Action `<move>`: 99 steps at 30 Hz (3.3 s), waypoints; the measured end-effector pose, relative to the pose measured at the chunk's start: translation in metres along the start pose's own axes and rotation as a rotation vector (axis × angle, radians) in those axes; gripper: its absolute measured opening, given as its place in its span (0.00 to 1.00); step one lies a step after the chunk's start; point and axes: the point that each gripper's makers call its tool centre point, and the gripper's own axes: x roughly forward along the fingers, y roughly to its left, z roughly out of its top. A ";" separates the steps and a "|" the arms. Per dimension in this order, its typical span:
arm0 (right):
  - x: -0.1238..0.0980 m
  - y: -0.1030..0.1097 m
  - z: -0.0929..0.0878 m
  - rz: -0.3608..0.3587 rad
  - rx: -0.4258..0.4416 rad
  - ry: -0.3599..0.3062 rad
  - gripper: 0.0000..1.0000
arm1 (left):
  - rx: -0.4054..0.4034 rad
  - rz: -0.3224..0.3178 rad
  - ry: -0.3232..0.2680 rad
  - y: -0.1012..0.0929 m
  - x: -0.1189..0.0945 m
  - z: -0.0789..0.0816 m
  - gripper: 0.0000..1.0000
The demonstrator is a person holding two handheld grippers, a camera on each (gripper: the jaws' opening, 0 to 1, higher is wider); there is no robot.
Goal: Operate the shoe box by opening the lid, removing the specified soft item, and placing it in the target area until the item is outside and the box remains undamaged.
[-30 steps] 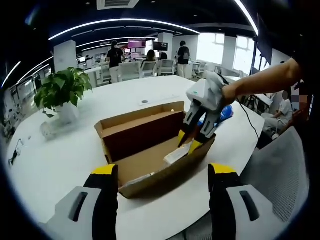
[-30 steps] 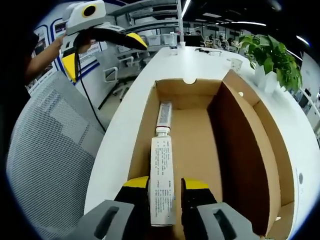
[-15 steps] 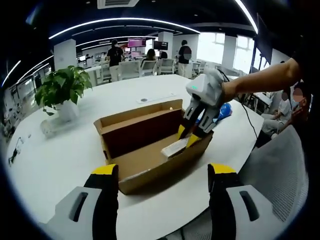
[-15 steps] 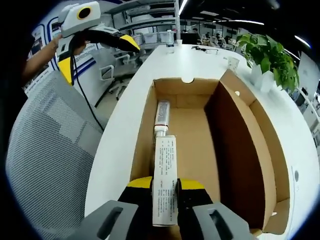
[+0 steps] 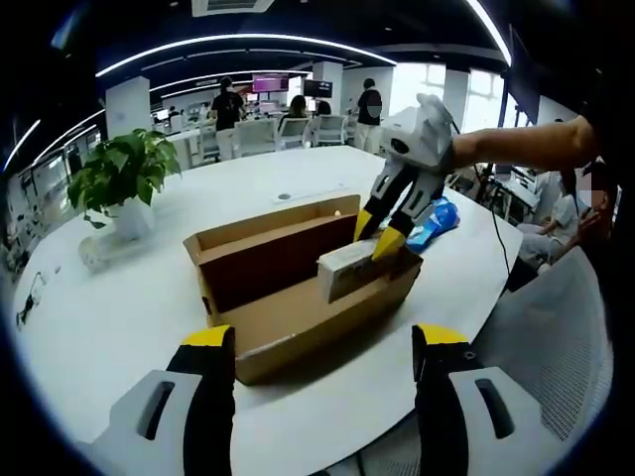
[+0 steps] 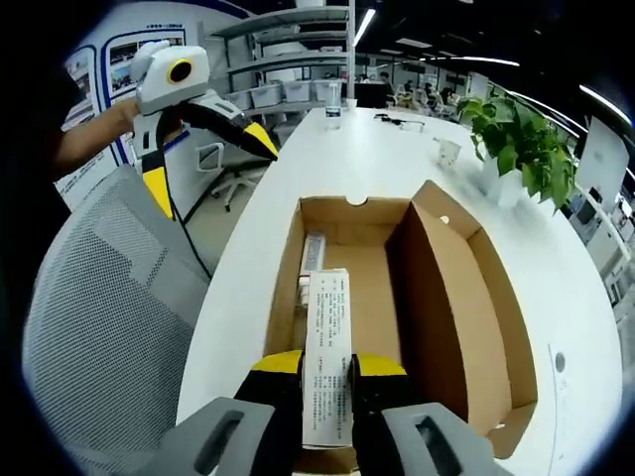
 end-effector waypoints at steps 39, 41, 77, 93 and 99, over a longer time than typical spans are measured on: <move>-0.133 -0.034 -0.020 -0.122 -0.017 -0.027 0.13 | 0.005 -0.027 0.008 -0.008 0.016 0.007 0.75; -0.140 -0.035 -0.025 -0.131 -0.015 -0.023 0.13 | 0.006 -0.028 0.009 -0.008 0.017 0.007 0.75; -0.198 -0.096 -0.150 -0.230 0.046 0.144 0.13 | -0.010 0.001 0.023 0.000 0.014 0.005 0.75; -0.202 -0.119 -0.222 -0.263 0.092 0.259 0.13 | -0.019 0.011 0.034 0.000 0.017 0.000 0.74; -0.201 -0.125 -0.242 -0.264 0.105 0.305 0.13 | -0.023 0.014 0.047 0.001 0.018 -0.004 0.74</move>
